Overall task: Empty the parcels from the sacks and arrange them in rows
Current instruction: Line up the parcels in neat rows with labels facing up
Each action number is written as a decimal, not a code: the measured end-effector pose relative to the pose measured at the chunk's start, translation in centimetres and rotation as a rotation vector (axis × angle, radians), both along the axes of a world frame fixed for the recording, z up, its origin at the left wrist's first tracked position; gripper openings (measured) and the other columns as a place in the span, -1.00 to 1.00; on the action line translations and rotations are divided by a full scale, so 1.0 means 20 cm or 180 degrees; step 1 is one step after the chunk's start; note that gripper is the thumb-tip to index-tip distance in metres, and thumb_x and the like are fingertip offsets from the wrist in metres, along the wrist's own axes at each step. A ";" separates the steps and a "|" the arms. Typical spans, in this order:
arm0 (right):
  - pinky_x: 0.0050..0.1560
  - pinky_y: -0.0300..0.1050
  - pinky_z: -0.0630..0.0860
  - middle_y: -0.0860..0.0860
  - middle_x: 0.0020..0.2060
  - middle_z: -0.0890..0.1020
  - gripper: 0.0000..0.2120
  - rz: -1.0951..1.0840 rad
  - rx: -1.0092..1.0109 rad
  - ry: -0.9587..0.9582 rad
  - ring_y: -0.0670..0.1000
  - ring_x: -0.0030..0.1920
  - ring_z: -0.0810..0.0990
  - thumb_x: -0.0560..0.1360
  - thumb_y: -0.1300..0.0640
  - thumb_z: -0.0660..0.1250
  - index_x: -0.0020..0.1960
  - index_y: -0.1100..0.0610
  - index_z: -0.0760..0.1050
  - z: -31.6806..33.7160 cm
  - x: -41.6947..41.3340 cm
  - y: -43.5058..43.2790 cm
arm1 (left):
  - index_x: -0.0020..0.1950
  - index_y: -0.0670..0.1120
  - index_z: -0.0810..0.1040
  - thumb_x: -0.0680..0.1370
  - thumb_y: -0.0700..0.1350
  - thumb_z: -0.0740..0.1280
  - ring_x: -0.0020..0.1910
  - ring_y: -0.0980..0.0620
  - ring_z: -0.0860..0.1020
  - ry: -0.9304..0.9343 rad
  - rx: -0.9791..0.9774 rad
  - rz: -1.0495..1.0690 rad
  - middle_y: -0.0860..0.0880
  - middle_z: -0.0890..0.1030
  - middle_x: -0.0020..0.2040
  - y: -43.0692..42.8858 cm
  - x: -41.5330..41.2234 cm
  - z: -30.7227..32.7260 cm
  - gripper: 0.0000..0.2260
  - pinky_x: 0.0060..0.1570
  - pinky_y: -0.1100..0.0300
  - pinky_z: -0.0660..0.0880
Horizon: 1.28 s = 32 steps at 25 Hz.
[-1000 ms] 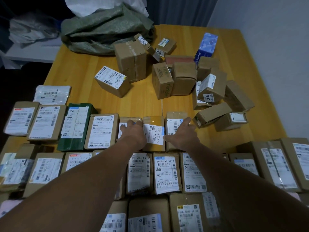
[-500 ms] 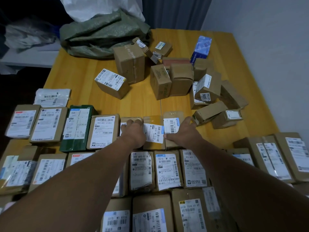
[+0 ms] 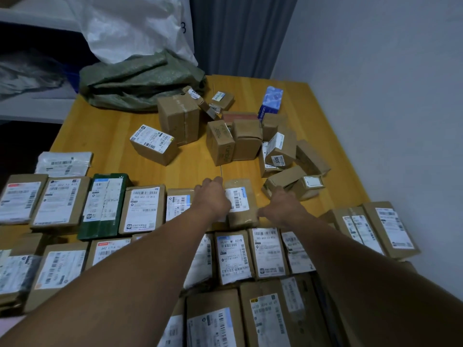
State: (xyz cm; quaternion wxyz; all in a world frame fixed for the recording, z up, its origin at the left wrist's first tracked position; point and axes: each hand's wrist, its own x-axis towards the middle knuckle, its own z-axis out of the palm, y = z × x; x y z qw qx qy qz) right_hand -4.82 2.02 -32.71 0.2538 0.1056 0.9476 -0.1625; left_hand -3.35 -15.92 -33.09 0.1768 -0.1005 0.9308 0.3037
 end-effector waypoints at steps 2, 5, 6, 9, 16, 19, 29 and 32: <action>0.17 0.02 0.46 0.20 0.41 0.31 -0.30 -0.0001 0.0063 0.0026 0.20 0.32 0.45 0.48 -0.02 0.44 0.50 0.15 0.22 0.02 0.00 0.06 | 0.46 -0.12 0.33 0.54 -0.23 0.31 0.36 -0.25 0.34 0.0034 0.0027 0.0004 -0.19 0.39 0.37 0.05 -0.01 0.02 -0.51 0.26 -0.02 0.38; 0.07 -0.02 0.51 0.18 0.30 0.45 -0.42 -0.0034 0.0058 -0.0004 0.17 0.18 0.54 0.46 -0.01 0.41 0.40 0.15 0.32 0.00 -0.03 0.17 | 0.42 -0.14 0.39 0.52 -0.27 0.30 0.33 -0.22 0.41 -0.0078 0.0127 0.0009 -0.19 0.42 0.34 0.15 -0.03 0.00 -0.55 0.19 0.00 0.47; 0.06 -0.02 0.52 0.18 0.27 0.48 -0.46 -0.0032 0.0056 -0.0014 0.17 0.15 0.56 0.46 -0.01 0.40 0.36 0.15 0.35 -0.01 -0.04 0.21 | 0.39 -0.15 0.40 0.52 -0.27 0.29 0.32 -0.22 0.43 -0.0118 0.0134 0.0029 -0.19 0.42 0.34 0.19 -0.04 -0.01 -0.57 0.18 -0.01 0.49; -0.01 -0.05 0.46 0.19 0.21 0.52 -0.67 -0.0049 0.0071 0.0110 0.17 0.08 0.53 0.48 0.04 0.37 0.18 0.15 0.42 -0.04 -0.11 0.32 | 0.27 -0.18 0.44 0.52 -0.19 0.29 0.21 -0.21 0.50 -0.0170 0.0054 0.0198 -0.20 0.49 0.25 0.29 -0.08 -0.07 -0.68 0.09 0.01 0.51; 0.29 0.16 0.39 0.26 0.39 0.26 -0.47 0.0211 0.0439 0.0708 0.30 0.37 0.26 0.55 0.12 0.35 0.45 0.12 0.23 -0.20 -0.37 0.65 | 0.23 -0.16 0.44 0.52 -0.15 0.30 0.10 -0.17 0.54 -0.0180 -0.0139 0.0602 -0.16 0.55 0.14 0.56 -0.22 -0.13 -0.71 -0.08 0.06 0.46; 0.33 0.19 0.36 0.23 0.43 0.25 -0.52 0.0441 0.0474 0.0801 0.30 0.42 0.21 0.60 0.05 0.30 0.46 0.11 0.24 -0.27 -0.47 0.74 | 0.26 -0.15 0.42 0.53 -0.13 0.30 0.12 -0.17 0.54 -0.0201 -0.0307 0.0797 -0.15 0.54 0.16 0.61 -0.26 -0.17 -0.68 -0.01 0.01 0.49; 0.24 0.15 0.40 0.24 0.31 0.34 -0.51 0.1001 0.0952 0.0825 0.29 0.34 0.29 0.52 0.00 0.38 0.39 0.10 0.35 -0.37 -0.47 0.78 | 0.27 -0.16 0.42 0.50 -0.08 0.26 0.11 -0.19 0.53 -0.0445 -0.0388 0.0987 -0.17 0.54 0.17 0.57 -0.23 -0.26 -0.63 -0.01 0.02 0.46; 0.17 0.08 0.50 0.13 0.18 0.56 -0.49 0.0426 0.0033 0.0304 0.18 0.21 0.50 0.41 -0.15 0.48 0.22 0.11 0.49 -0.34 -0.46 0.76 | 0.14 -0.17 0.46 0.44 -0.05 0.20 -0.05 -0.14 0.52 -0.0400 -0.0174 0.0928 -0.16 0.56 0.06 0.58 -0.23 -0.25 -0.67 -0.13 0.05 0.42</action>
